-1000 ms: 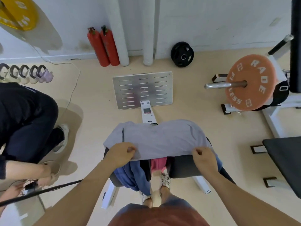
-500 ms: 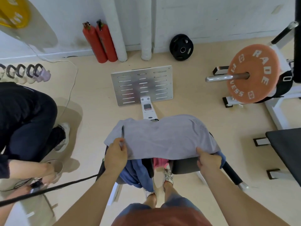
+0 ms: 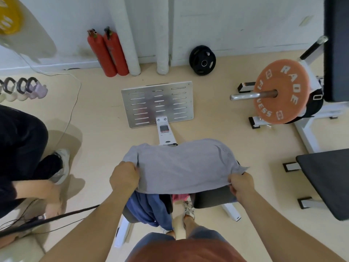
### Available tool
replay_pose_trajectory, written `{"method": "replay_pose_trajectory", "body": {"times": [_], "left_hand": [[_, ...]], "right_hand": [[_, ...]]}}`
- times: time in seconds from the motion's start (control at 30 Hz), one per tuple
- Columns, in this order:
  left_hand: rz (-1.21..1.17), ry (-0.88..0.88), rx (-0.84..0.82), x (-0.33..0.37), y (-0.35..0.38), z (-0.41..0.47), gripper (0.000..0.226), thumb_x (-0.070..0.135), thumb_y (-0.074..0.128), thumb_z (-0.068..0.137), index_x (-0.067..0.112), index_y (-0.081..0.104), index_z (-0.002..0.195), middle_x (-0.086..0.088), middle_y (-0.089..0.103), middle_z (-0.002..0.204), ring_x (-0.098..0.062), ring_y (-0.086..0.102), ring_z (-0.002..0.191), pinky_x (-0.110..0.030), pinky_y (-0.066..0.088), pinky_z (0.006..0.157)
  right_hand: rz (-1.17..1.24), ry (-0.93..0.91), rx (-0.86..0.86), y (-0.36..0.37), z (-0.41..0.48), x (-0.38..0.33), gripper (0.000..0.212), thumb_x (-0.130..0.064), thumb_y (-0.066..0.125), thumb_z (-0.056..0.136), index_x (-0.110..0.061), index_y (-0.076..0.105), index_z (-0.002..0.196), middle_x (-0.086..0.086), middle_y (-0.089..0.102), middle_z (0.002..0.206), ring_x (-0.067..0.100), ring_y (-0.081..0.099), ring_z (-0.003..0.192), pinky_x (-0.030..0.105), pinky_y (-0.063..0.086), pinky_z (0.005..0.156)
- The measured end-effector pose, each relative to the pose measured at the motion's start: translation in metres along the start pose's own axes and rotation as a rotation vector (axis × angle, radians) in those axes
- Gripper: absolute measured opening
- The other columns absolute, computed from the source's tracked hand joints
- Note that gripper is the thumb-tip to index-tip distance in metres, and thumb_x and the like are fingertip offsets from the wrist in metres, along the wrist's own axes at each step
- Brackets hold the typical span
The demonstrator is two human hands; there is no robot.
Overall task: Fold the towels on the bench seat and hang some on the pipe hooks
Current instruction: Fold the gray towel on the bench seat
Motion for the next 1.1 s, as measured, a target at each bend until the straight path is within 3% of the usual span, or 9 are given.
{"method": "replay_pose_trajectory", "body": {"times": [0.13, 0.23, 0.33, 0.5, 0.57, 0.67, 0.83, 0.97, 1.1], "left_hand": [[-0.455, -0.197, 0.110, -0.005, -0.013, 0.001, 0.028, 0.017, 0.049, 0.092, 0.009, 0.051, 0.065, -0.006, 0.051, 0.066, -0.031, 0.054, 0.068, -0.031, 0.032, 0.053], [-1.080, -0.397, 0.205, 0.005, -0.044, 0.002, 0.018, 0.011, 0.047, 0.091, 0.012, 0.062, 0.081, -0.008, 0.060, 0.080, -0.028, 0.056, 0.078, -0.031, 0.045, 0.064], [-1.564, -0.251, 0.064, 0.048, -0.088, -0.002, 0.029, -0.002, 0.043, 0.091, 0.015, 0.063, 0.080, -0.011, 0.061, 0.082, -0.024, 0.056, 0.079, -0.034, 0.045, 0.071], [-1.188, 0.247, 0.031, 0.145, -0.138, -0.042, 0.023, 0.003, 0.050, 0.090, 0.015, 0.069, 0.087, -0.002, 0.068, 0.080, -0.012, 0.059, 0.071, -0.023, 0.049, 0.064], [-1.119, 0.293, -0.020, 0.162, -0.138, -0.052, 0.018, 0.015, 0.055, 0.090, 0.022, 0.072, 0.090, 0.000, 0.067, 0.074, -0.013, 0.060, 0.065, -0.027, 0.049, 0.056], [-1.225, 0.297, -0.167, 0.165, -0.144, -0.061, 0.036, -0.003, 0.044, 0.091, 0.017, 0.071, 0.103, -0.001, 0.066, 0.073, -0.009, 0.061, 0.060, -0.021, 0.047, 0.052], [-1.120, 0.397, -0.153, 0.164, -0.151, -0.064, 0.042, -0.004, 0.045, 0.089, 0.025, 0.071, 0.106, 0.000, 0.073, 0.102, -0.017, 0.069, 0.096, -0.039, 0.054, 0.091], [-1.002, 0.494, -0.045, 0.177, -0.164, -0.068, 0.031, 0.005, 0.059, 0.088, 0.035, 0.068, 0.090, 0.002, 0.067, 0.084, -0.024, 0.067, 0.078, -0.046, 0.058, 0.076], [-1.089, 0.622, -0.036, 0.184, -0.195, -0.058, 0.040, 0.011, 0.073, 0.078, 0.031, 0.060, 0.110, 0.005, 0.063, 0.108, -0.008, 0.060, 0.097, -0.028, 0.052, 0.085]], "right_hand": [[0.391, 0.041, -0.081, 0.006, -0.011, -0.037, 0.030, 0.015, 0.037, 0.090, -0.003, 0.049, 0.111, 0.015, 0.050, 0.099, 0.021, 0.047, 0.068, 0.019, 0.050, 0.036], [0.382, -0.068, -0.182, 0.017, -0.032, -0.080, 0.038, 0.010, 0.042, 0.093, 0.006, 0.044, 0.130, 0.020, 0.047, 0.118, 0.023, 0.055, 0.079, 0.027, 0.060, 0.062], [0.392, -0.139, -0.292, 0.041, -0.066, -0.113, 0.025, 0.006, 0.053, 0.091, 0.009, 0.052, 0.116, 0.022, 0.052, 0.117, 0.027, 0.057, 0.100, 0.020, 0.051, 0.080], [0.151, -0.393, -0.769, 0.106, -0.166, -0.143, 0.018, -0.019, 0.057, 0.095, -0.005, 0.065, 0.100, 0.018, 0.066, 0.105, 0.026, 0.068, 0.093, 0.037, 0.058, 0.083], [-0.006, -0.569, -0.751, 0.120, -0.183, -0.150, 0.024, -0.028, 0.064, 0.090, -0.006, 0.067, 0.100, 0.016, 0.072, 0.097, 0.026, 0.071, 0.092, 0.043, 0.057, 0.087], [-0.041, -0.669, -0.572, 0.114, -0.175, -0.159, 0.021, -0.029, 0.061, 0.090, -0.009, 0.067, 0.090, 0.015, 0.072, 0.093, 0.022, 0.071, 0.088, 0.043, 0.058, 0.084], [-0.095, -0.726, -0.556, 0.097, -0.175, -0.166, 0.027, -0.017, 0.049, 0.095, -0.002, 0.065, 0.079, 0.008, 0.065, 0.068, 0.010, 0.061, 0.062, 0.026, 0.049, 0.060], [-0.165, -0.829, -0.619, 0.081, -0.179, -0.178, 0.029, -0.021, 0.052, 0.093, 0.003, 0.067, 0.092, 0.022, 0.070, 0.086, 0.033, 0.067, 0.079, 0.046, 0.053, 0.078], [-0.212, -0.899, -0.808, 0.051, -0.193, -0.199, 0.020, -0.015, 0.056, 0.095, -0.001, 0.069, 0.098, 0.022, 0.071, 0.095, 0.034, 0.067, 0.088, 0.046, 0.051, 0.088]]}}
Point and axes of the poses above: each hand's wrist, its own z-axis towards the middle knuckle, its own y-axis out of the palm, x = y × z, the point moved 5 cm from there along z, towards the middle knuckle
